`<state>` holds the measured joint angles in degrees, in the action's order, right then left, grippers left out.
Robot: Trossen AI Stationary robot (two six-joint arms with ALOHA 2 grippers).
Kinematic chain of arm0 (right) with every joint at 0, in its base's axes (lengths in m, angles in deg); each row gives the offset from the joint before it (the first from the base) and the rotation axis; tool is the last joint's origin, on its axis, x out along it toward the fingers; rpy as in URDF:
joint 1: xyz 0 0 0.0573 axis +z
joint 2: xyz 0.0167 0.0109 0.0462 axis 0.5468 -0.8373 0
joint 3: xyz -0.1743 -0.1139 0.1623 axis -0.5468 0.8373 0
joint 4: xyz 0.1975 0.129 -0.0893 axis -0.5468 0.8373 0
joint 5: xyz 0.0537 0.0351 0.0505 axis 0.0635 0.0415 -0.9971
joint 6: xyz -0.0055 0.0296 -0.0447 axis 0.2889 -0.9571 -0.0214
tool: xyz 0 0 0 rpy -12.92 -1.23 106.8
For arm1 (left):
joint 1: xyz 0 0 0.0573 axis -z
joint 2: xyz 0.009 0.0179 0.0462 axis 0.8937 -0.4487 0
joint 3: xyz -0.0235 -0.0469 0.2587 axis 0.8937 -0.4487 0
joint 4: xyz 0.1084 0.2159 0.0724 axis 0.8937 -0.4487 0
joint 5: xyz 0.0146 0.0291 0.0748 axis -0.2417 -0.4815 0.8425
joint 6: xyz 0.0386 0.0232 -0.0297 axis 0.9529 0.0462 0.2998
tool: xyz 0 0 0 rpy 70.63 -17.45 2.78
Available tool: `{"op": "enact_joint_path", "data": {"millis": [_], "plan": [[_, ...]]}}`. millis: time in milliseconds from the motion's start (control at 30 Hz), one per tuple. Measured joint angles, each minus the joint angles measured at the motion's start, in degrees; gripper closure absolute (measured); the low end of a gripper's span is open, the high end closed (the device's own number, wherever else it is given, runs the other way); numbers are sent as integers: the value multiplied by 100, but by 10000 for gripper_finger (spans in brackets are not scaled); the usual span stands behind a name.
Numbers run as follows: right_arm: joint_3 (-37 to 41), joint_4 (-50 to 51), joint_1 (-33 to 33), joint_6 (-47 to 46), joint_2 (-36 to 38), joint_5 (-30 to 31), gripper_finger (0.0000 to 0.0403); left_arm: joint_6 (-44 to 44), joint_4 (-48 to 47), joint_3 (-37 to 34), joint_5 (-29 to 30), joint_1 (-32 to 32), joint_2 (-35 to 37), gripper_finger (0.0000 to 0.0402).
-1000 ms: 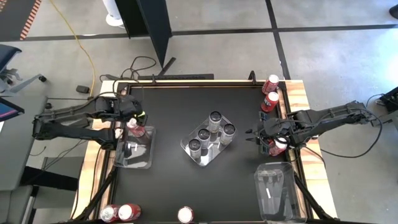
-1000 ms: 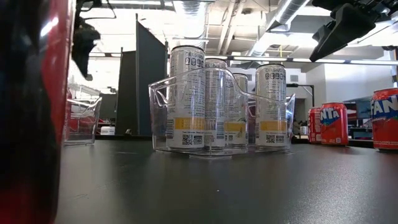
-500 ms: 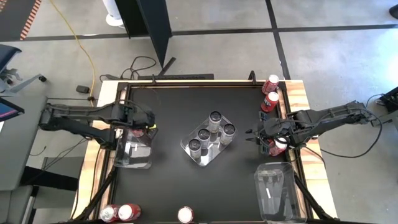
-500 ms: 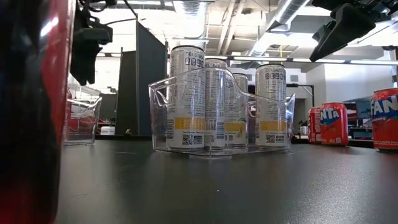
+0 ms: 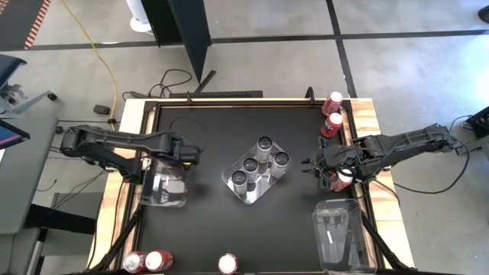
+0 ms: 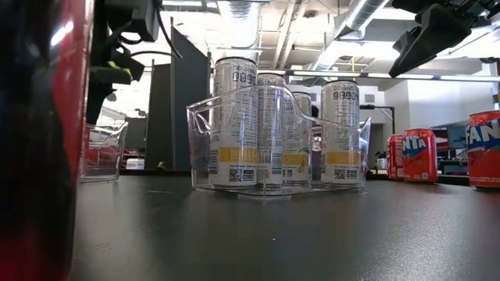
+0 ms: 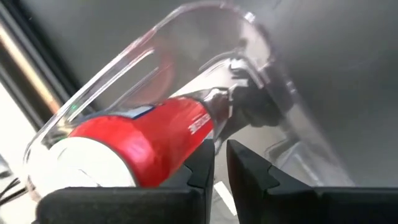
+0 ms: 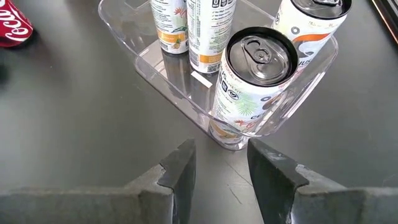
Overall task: Sort soda cans
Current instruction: Put the orange soda can into the left transparent bin
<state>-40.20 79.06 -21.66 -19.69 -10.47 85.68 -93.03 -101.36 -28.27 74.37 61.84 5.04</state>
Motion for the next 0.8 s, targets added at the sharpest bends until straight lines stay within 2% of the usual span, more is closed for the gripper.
{"op": "enact_joint_path", "data": {"millis": [800], "plan": [[0,0,0,-9,-2,0,242,-421,-409,-25,-179,-2,-159,363]]}}
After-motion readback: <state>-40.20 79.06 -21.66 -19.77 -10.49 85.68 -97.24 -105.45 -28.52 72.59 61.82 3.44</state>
